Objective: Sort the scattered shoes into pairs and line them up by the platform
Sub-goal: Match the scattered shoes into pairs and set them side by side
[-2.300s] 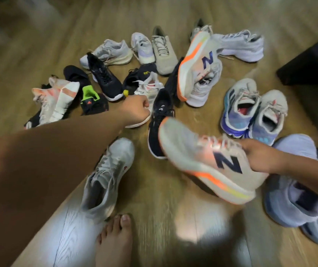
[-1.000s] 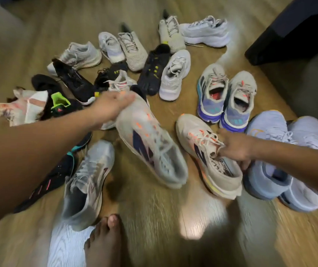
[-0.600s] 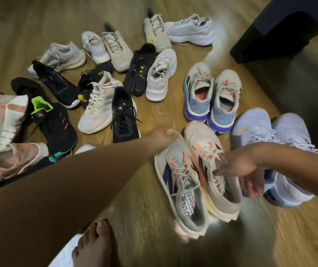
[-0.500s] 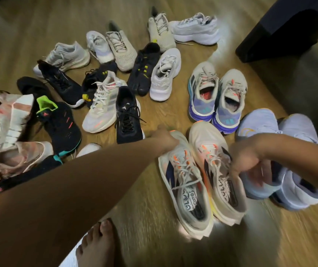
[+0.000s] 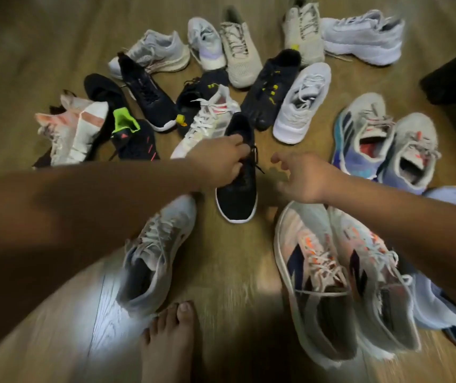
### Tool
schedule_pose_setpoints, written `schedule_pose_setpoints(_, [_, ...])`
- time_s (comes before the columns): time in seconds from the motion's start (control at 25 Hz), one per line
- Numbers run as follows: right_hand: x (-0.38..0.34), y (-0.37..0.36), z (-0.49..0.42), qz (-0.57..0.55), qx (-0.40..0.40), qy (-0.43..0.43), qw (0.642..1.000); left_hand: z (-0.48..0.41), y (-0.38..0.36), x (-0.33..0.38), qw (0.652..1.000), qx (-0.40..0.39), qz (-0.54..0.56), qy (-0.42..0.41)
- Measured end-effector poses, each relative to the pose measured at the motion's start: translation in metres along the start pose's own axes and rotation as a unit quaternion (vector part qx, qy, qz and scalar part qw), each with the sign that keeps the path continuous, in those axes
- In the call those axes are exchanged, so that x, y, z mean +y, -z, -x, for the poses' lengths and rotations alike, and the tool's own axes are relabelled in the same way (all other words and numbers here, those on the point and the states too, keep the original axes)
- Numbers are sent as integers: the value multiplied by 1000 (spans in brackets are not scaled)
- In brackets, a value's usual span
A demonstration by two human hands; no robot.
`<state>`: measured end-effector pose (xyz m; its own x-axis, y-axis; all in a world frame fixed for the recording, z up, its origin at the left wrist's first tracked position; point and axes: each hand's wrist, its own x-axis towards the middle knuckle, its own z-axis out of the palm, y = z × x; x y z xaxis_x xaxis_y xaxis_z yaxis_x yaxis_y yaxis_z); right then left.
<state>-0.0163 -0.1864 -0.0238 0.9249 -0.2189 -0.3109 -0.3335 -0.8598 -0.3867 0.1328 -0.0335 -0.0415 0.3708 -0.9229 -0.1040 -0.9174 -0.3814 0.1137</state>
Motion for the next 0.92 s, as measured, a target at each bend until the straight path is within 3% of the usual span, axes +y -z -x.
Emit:
schedule_pose_setpoints(0.08, [-12,3,-18,-19,-3,-8,1000,14,11,-40,998,-50,-49,4])
schedule_pose_setpoints(0.24, [-56,-2,-19,-70,-29,-66,995,80,36,-94,978,-101,46,177])
schedule_pose_setpoints(0.36, [-105,-19,-2,-97,-102,-97,985,164,52,-118,959,-126,79,241])
schedule_pose_setpoints(0.48, [-151,-27,8,-105,-173,-118,972,254,66,-129,906,-130,176,363])
schedule_pose_setpoints(0.64, [-201,-38,31,-91,-292,-131,943,332,84,-133,815,-180,214,507])
schedule_pose_setpoints(0.76, [-231,-48,49,-88,-350,-110,926,352,79,-127,769,-204,264,545])
schedule_pose_setpoints(0.92, [-238,-64,66,-60,-359,-118,924,345,63,-103,758,-243,287,533])
